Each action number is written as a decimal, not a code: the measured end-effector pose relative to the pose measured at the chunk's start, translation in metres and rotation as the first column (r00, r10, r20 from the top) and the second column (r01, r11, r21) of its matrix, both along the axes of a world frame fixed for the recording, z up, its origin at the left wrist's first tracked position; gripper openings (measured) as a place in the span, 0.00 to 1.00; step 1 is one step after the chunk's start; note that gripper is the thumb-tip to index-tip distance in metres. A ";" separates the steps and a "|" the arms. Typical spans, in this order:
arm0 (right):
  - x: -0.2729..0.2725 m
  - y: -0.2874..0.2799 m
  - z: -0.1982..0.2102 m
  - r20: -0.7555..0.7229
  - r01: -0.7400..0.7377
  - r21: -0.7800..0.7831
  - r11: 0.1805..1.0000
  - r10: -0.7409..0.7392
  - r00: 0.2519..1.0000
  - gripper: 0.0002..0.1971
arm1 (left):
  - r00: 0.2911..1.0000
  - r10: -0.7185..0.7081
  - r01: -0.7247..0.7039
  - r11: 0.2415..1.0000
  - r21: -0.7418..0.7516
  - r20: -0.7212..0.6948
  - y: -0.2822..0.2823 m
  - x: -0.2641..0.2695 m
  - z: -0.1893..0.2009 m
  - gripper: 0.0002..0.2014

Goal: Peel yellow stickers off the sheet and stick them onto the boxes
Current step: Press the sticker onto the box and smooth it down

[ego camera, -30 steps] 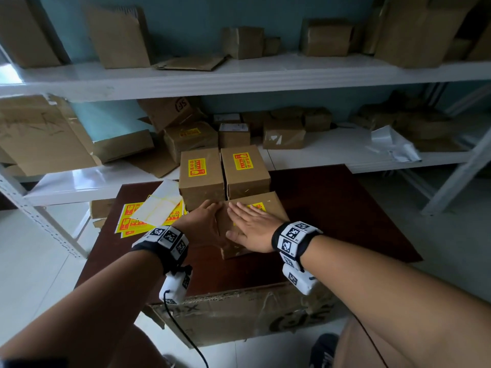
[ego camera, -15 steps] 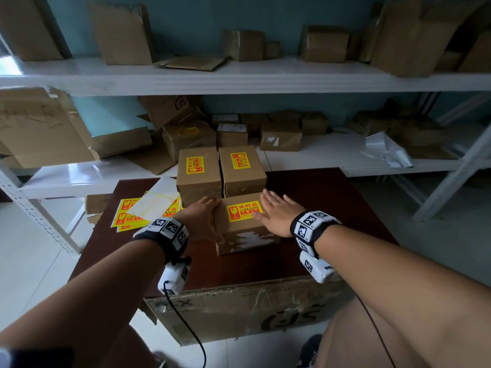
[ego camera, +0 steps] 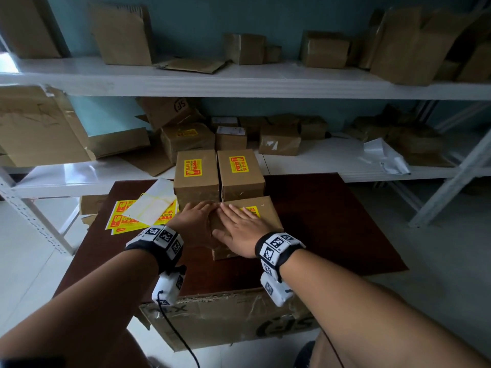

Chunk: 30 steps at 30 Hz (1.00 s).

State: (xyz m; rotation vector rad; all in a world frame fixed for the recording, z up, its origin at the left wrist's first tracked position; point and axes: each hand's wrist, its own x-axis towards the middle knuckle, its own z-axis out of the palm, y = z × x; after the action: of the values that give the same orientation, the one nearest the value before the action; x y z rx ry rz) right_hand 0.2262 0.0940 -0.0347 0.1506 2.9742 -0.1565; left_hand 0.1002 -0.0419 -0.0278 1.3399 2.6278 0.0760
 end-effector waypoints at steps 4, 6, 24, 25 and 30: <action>0.004 0.013 -0.002 -0.009 -0.043 0.008 0.999 0.043 0.999 0.45 | 0.999 0.022 -0.024 0.999 -0.046 -0.047 0.002 0.004 0.002 0.62; 0.005 0.016 -0.002 -0.012 -0.059 0.013 0.998 0.059 0.998 0.46 | 0.998 0.034 -0.037 0.998 -0.054 -0.054 0.003 0.005 0.003 0.62; 0.038 0.078 0.001 0.042 0.169 -0.107 0.980 -0.165 0.985 0.67 | 0.972 -0.151 0.116 0.976 -0.187 -0.180 0.022 0.022 0.021 0.63; 0.036 0.078 -0.001 0.034 0.161 -0.093 0.982 -0.159 0.987 0.68 | 0.959 -0.201 0.162 0.967 -0.195 -0.202 0.028 0.031 0.021 0.63; 0.034 0.073 -0.013 -0.014 0.202 -0.097 0.975 -0.204 0.979 0.68 | 0.884 -0.398 0.317 0.896 -0.311 -0.246 0.062 0.071 0.002 0.64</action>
State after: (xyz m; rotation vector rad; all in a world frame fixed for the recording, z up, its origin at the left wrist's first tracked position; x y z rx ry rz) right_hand 0.2602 0.1672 -0.0478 0.4446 2.9616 -0.3262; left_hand 0.1709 0.0198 -0.0262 1.8330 2.4391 -0.5575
